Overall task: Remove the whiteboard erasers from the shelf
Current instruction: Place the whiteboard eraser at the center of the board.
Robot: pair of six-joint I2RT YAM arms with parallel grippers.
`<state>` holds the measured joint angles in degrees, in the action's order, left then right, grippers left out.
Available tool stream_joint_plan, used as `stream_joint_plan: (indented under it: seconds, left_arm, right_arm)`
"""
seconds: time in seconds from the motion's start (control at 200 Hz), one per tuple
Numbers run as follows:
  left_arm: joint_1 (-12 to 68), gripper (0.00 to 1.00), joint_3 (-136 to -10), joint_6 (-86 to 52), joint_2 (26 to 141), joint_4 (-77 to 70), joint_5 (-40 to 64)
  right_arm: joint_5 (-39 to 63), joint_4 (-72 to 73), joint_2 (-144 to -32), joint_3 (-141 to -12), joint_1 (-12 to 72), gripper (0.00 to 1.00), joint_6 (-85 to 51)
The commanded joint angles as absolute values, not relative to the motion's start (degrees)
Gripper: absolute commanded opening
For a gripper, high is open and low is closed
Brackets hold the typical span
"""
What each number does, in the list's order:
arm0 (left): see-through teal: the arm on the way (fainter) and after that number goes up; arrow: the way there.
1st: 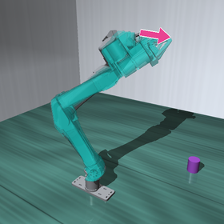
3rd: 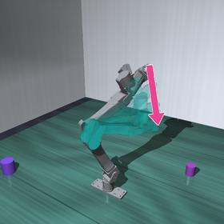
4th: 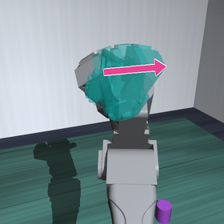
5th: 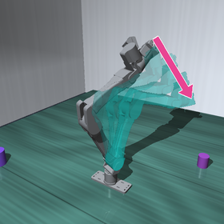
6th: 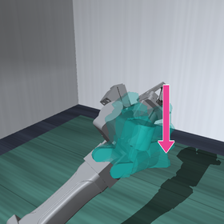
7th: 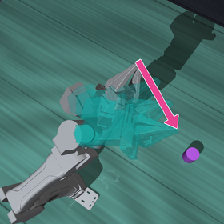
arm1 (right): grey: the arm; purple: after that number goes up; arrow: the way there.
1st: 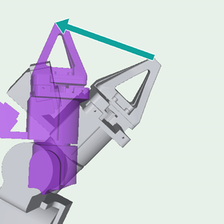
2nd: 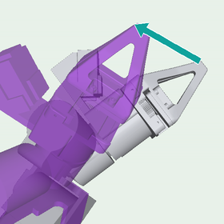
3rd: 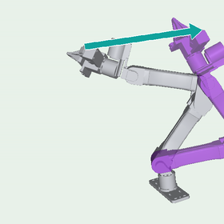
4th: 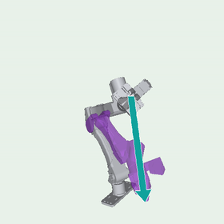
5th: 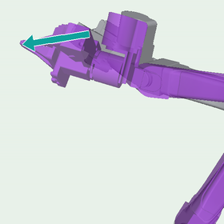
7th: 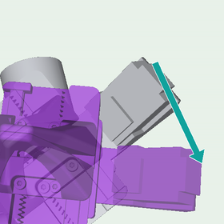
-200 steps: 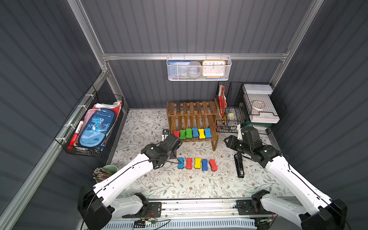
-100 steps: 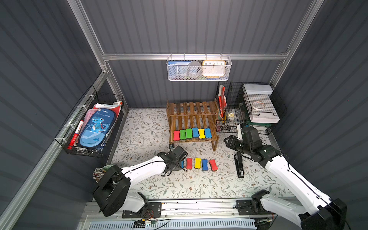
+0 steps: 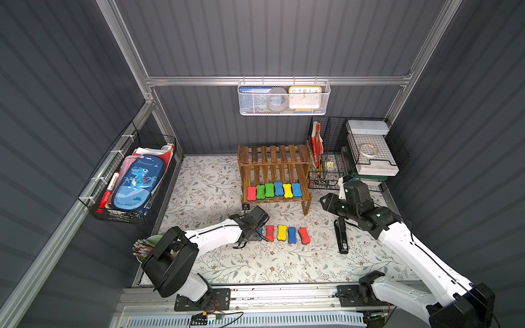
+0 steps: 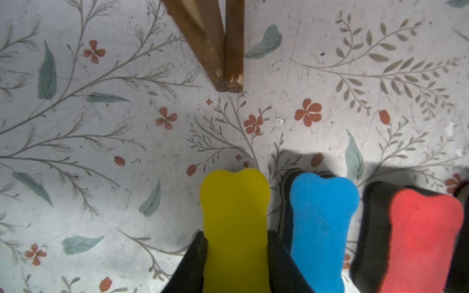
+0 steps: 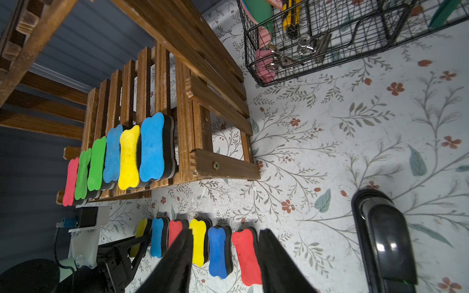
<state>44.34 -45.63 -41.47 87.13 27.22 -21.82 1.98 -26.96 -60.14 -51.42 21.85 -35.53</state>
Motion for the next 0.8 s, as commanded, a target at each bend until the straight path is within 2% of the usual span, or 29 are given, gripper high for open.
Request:
stream_joint_plan:
  seconds: [0.0,0.265,0.4,0.57,0.69,0.795]
  left_arm:
    - [43.86,0.43,-46.59,-40.47,88.93,28.98,-22.39]
    - [43.86,0.6,-46.62,-41.86,86.79,31.5,-23.02]
    - [44.26,0.66,-47.94,-42.0,80.3,34.68,-22.81]
    - [44.54,0.82,-50.49,-40.48,70.15,38.43,-21.44]
    - [44.55,0.99,-53.22,-38.88,65.5,41.97,-21.27]
    - [44.51,0.99,-55.22,-37.76,63.33,43.36,-20.72]
  right_arm:
    - [1.93,-26.9,-59.73,-51.24,21.71,0.47,-35.68]
    - [1.57,-27.11,-58.89,-51.22,21.71,0.5,-36.05]
    - [3.29,-27.1,-58.89,-51.33,21.71,0.5,-36.46]
    - [7.38,-28.88,-59.99,-53.71,22.17,0.45,-36.13]
    - [3.98,-30.38,-62.82,-58.23,27.51,0.43,-34.43]
    - [-1.89,-31.02,-67.89,-63.0,33.16,0.44,-33.25]
